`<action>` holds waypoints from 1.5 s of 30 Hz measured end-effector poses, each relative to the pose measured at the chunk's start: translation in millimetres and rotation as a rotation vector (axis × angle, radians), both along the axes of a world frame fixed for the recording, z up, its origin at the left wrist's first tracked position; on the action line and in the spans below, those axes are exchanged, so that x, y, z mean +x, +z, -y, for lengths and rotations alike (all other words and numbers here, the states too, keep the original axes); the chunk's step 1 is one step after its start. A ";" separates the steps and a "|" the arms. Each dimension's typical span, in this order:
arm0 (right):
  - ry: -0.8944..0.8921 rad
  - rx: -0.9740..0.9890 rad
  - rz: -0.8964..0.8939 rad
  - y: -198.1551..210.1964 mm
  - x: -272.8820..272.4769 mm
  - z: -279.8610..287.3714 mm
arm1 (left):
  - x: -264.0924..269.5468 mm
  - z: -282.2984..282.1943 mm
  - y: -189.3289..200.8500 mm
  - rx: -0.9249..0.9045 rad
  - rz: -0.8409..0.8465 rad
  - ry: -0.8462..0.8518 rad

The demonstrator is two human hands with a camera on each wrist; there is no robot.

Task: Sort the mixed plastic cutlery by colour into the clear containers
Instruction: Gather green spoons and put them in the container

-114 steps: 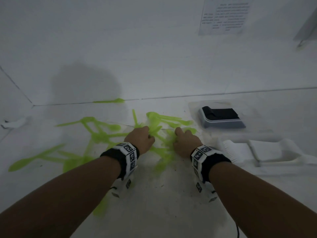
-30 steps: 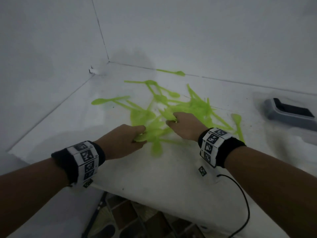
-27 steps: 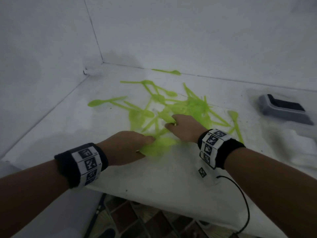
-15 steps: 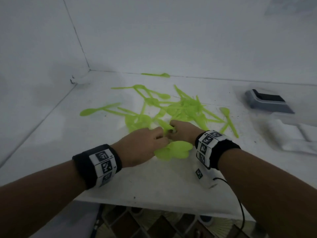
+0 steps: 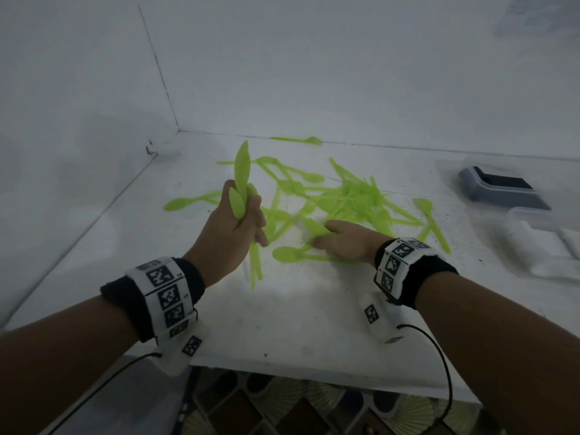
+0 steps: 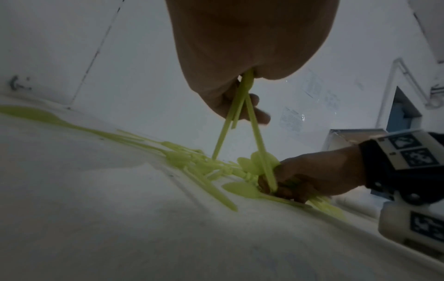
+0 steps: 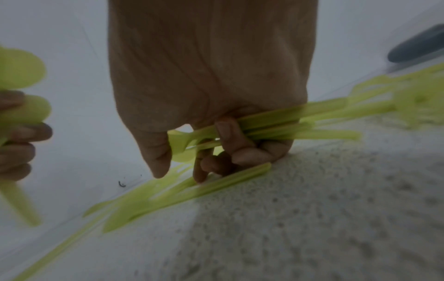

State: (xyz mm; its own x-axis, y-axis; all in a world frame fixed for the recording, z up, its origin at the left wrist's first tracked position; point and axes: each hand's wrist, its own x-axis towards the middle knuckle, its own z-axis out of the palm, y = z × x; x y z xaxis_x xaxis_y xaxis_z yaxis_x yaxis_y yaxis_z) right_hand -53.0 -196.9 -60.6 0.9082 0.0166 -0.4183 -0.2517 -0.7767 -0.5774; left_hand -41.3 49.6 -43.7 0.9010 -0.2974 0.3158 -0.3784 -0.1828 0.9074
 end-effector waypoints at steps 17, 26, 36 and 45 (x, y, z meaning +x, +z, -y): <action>0.152 -0.023 0.159 8.2 -15.0 3.5 | 6.8 -9.4 -8.3 0.158 -0.211 0.069; -0.183 0.263 0.684 23.0 -29.1 -20.2 | 10.2 57.3 7.7 -0.107 -0.459 0.067; -0.578 0.616 0.698 24.6 -58.6 10.3 | -13.6 130.3 8.7 -0.216 -0.563 -0.113; -0.686 0.629 0.597 19.8 -60.7 57.7 | -29.8 165.6 22.2 -0.122 -0.532 -0.241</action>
State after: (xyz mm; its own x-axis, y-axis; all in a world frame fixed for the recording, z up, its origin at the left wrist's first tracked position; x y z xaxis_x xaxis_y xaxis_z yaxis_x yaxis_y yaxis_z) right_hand -113.7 -254.6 -40.8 0.8591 -0.5118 -0.0037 -0.0660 -0.1038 -0.9924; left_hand -71.2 -116.0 -21.5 0.8562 -0.5035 -0.1157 0.1160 -0.0308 0.9928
